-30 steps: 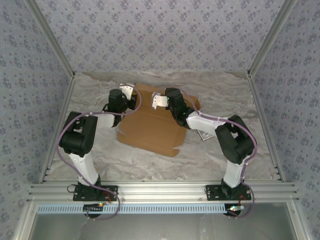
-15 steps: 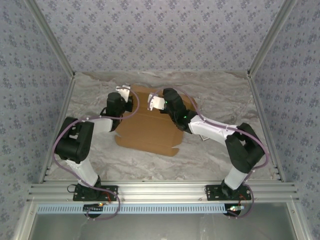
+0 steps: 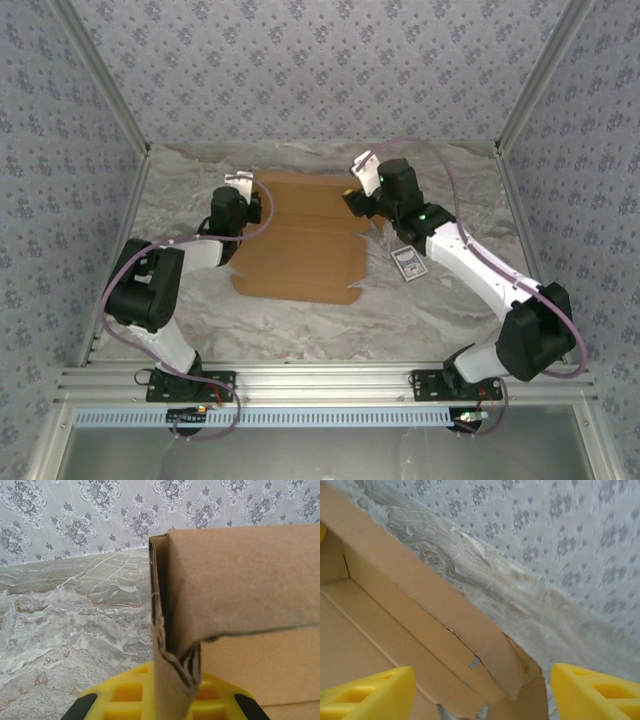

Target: Fold the paper box

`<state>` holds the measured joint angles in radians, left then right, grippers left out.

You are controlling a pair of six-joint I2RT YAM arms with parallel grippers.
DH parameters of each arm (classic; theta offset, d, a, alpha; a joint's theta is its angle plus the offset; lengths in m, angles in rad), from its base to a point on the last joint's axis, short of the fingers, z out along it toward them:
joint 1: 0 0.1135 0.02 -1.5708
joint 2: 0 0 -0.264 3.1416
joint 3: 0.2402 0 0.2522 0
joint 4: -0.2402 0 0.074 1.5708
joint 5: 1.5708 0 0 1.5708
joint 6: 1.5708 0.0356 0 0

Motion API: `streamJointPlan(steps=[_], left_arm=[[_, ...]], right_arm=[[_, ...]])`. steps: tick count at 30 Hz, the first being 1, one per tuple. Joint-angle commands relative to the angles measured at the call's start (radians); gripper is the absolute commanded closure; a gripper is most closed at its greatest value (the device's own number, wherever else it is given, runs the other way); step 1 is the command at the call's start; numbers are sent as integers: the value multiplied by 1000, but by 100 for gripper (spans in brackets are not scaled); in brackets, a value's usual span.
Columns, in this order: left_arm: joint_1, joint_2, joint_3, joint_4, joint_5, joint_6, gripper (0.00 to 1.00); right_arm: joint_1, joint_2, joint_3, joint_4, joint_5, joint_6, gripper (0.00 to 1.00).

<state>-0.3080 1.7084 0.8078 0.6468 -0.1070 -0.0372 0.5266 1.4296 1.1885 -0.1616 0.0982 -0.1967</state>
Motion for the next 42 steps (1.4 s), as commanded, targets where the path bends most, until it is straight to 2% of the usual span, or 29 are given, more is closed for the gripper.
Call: streamJointPlan(steps=[1, 11, 19, 26, 33, 42], left_arm=[[-3, -36, -1, 14, -11, -26, 100], [-5, -42, -6, 7, -5, -16, 100], [-5, -50, -11, 5, -3, -9, 100], [-5, -43, -13, 14, -2, -15, 100], [-6, -38, -13, 12, 6, -11, 100], [-6, -32, -11, 11, 16, -16, 100]], right_arm=[[-29, 60, 96, -158, -97, 257, 27], [-73, 204, 219, -204, -230, 357, 24], [-89, 277, 228, -179, -232, 421, 25], [-90, 301, 196, -89, -323, 538, 28], [-104, 309, 150, 60, -380, 671, 33], [-105, 327, 140, 139, -401, 738, 50]])
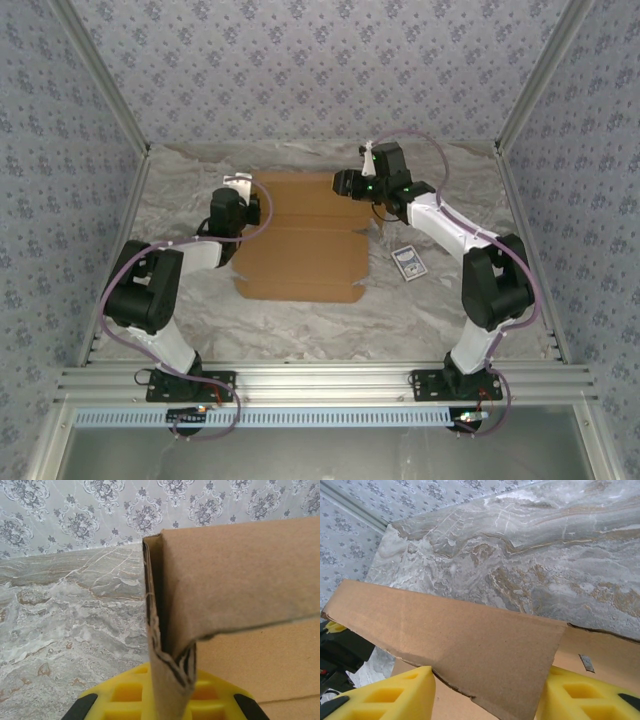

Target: Fold the paper box

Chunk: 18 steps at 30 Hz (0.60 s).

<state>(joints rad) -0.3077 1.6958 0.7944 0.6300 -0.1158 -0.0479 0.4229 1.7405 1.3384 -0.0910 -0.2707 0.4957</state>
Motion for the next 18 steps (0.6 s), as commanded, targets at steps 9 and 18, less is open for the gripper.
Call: streamJointPlan(steps=[9, 18], left_arm=[[-8, -25, 1, 27, 10, -27, 100], [-8, -39, 7, -1, -13, -38, 100]], right_arm=[[-3, -51, -49, -7, 73, -38, 34], [7, -204, -184, -82, 209, -136, 25]])
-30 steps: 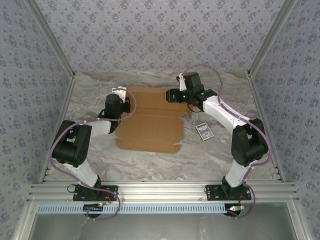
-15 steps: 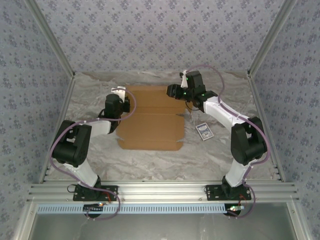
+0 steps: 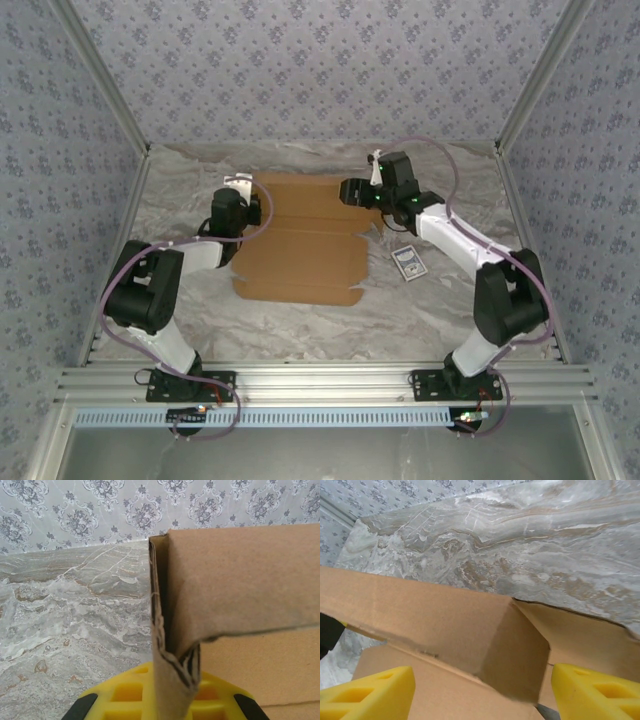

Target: Fold the paper box

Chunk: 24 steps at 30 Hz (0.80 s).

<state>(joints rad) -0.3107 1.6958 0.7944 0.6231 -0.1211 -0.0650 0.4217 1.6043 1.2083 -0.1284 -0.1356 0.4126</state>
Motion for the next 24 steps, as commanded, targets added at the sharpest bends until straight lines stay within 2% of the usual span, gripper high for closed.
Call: streamJointPlan(steps=[1, 8, 13, 18, 24], left_arm=[[-5, -40, 7, 3, -10, -23, 100], [-5, -63, 20, -44, -14, -42, 100], [-5, -70, 41, -91, -22, -63, 100], [-5, -71, 47, -105, -20, -66, 100], [-5, -68, 51, -101, -19, -65, 100]], right_arm=[[12, -83, -70, -49, 89, -62, 25], [83, -142, -237, 10, 180, -69, 24], [141, -56, -299, 126, 234, -27, 24], [140, 38, -340, 252, 255, 31, 20], [139, 134, -322, 301, 299, 68, 17]])
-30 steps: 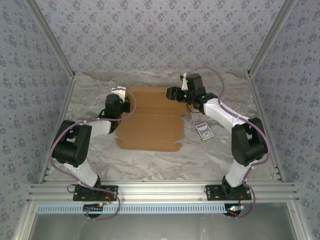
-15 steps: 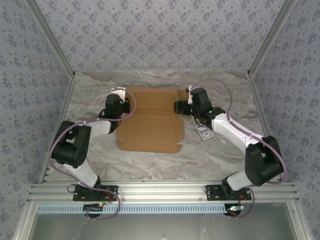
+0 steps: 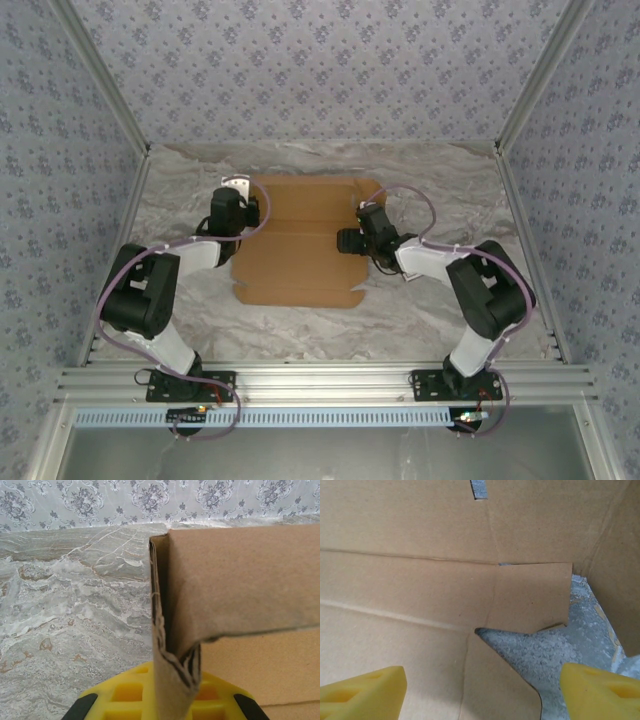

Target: Fold the paper box

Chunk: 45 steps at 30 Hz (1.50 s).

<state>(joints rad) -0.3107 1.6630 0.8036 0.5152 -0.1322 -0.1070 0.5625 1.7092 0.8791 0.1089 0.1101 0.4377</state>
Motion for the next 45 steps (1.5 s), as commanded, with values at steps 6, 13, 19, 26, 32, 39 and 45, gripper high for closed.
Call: streamJointPlan(steps=[6, 13, 19, 26, 32, 39, 45], left_arm=[[-5, -35, 40, 9, -7, -20, 100], [-5, -35, 38, 12, -6, -14, 100], [-5, -35, 34, 13, 2, -7, 100], [-5, -34, 33, 13, 3, -2, 100], [-5, -32, 36, 11, 5, -2, 100], [-5, -29, 36, 10, 8, -5, 100], [-5, -28, 33, 15, 6, -10, 100]], right_arm=[[-14, 88, 26, 88, 69, 74, 16], [-31, 128, 37, 181, 13, 59, 18], [-44, 122, 33, 248, -25, -3, 20], [-49, 93, 2, 324, -70, -68, 26], [-45, 91, -12, 372, -132, -92, 36], [-19, 126, 1, 392, -188, -103, 48], [10, 178, 21, 407, -202, -108, 56]])
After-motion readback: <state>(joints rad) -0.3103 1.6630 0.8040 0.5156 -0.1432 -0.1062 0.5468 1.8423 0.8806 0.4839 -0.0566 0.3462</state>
